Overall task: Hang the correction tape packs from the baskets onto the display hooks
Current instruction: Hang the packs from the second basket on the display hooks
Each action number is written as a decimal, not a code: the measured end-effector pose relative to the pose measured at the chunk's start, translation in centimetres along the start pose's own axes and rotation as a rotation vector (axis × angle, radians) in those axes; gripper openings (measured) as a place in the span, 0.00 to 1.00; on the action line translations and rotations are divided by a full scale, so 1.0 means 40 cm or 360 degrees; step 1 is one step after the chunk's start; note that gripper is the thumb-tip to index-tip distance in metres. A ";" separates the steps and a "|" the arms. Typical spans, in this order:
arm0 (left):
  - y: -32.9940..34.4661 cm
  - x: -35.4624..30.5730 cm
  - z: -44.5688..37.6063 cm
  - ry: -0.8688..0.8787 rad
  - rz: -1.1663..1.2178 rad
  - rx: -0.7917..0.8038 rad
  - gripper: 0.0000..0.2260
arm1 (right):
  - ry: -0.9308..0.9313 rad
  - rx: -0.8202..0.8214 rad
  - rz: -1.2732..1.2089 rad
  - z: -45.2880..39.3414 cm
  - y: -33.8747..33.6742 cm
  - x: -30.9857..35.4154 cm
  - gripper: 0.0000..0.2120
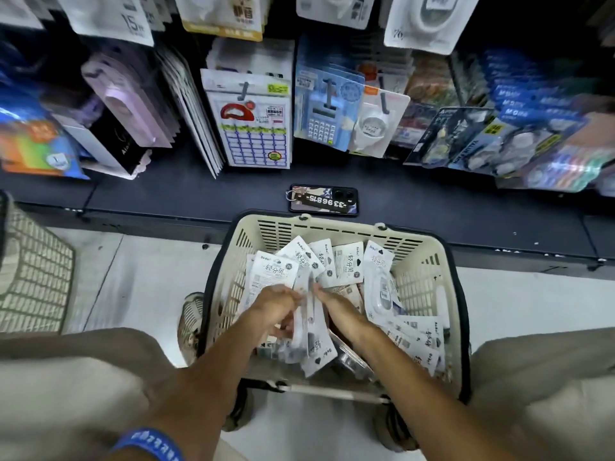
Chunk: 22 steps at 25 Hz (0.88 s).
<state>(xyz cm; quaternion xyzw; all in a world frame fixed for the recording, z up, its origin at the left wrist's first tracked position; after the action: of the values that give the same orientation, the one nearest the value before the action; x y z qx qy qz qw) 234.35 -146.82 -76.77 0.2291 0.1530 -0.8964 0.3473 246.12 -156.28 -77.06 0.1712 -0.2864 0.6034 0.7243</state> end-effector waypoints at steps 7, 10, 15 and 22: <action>-0.034 0.042 -0.008 -0.0081 0.0175 0.0198 0.15 | 0.0125 -0.0167 -0.0145 -0.039 -0.007 -0.003 0.16; -0.041 0.040 -0.009 -0.0011 0.0114 0.0112 0.31 | -0.0040 -0.0082 -0.0329 -0.035 -0.049 -0.010 0.15; 0.016 0.011 -0.009 0.0051 0.0228 0.0400 0.54 | -0.0094 0.0116 -0.0327 0.004 -0.085 -0.011 0.23; 0.048 0.002 -0.019 -0.0060 0.0247 0.0484 0.38 | 0.0327 0.0632 0.1164 0.111 -0.130 -0.052 0.36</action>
<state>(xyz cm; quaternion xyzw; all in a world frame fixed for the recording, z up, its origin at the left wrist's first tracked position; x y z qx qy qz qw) 235.87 -147.90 -77.67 0.2734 -0.0092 -0.8838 0.3796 250.04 -161.65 -74.39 0.1335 -0.1328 0.8779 0.4403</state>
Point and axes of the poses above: each hand's wrist, its own z-axis away from the middle knuckle, its own y-axis out of the palm, x = y × z, the point moved 2 cm from there along -z, towards the middle knuckle, and after that the axes turned 1 degree about -y, right-handed, at the moved point
